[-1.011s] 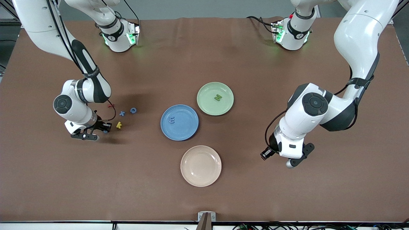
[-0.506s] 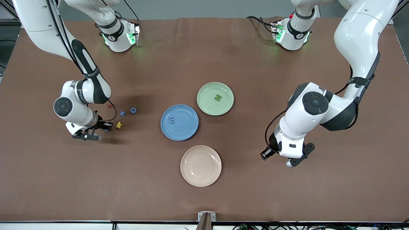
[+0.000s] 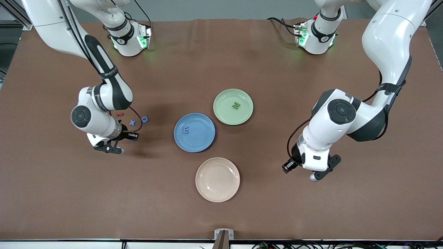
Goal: Sort letters by color into matching plates
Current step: 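Grasp and lift the blue a with the right gripper while the left gripper lifts n, then place the a on the blue plate while the left gripper places n on green plate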
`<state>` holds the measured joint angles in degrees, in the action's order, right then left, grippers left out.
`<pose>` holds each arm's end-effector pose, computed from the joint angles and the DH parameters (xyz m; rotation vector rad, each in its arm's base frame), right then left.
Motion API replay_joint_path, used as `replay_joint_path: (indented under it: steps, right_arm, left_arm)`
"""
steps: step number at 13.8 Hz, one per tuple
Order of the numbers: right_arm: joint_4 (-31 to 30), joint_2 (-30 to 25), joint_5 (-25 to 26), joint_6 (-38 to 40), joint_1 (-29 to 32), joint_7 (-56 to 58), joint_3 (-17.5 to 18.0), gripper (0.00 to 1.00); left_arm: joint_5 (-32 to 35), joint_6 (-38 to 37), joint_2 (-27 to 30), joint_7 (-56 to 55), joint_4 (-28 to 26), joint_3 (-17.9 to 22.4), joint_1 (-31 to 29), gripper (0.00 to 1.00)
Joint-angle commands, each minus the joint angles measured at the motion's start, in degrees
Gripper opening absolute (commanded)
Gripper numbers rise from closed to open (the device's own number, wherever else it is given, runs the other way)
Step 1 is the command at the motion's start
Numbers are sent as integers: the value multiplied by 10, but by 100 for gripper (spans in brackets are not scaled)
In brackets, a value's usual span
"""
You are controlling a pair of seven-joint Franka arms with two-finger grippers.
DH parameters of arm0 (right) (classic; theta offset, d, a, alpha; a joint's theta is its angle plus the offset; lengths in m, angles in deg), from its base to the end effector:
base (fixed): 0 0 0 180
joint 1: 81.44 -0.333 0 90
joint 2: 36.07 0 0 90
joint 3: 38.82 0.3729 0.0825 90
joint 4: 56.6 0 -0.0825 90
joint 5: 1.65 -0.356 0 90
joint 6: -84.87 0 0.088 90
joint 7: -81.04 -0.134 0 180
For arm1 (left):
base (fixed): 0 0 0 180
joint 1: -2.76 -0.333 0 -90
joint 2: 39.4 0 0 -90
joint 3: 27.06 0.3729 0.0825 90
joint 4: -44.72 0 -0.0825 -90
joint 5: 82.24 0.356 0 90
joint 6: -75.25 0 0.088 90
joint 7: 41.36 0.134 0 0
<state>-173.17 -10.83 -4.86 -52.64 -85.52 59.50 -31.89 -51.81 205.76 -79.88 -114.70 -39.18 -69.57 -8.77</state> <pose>0.5859 0.1119 0.2680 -3.0525 0.3620 0.1455 0.7079 -0.2419 0.4013 2.7507 0.9164 0.2896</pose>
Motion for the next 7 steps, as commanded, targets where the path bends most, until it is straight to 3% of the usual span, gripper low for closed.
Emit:
replay_joint_path:
  steps: [1,7]
  right_arm:
    - [35,-5,-4,33,-43,-110,6,0]
    - [111,24,-4,31,-144,-351,5,0]
  left_arm:
    - [12,-9,15,2,-6,-3,-3,0]
    - [11,-18,16,1,-5,-4,-2,0]
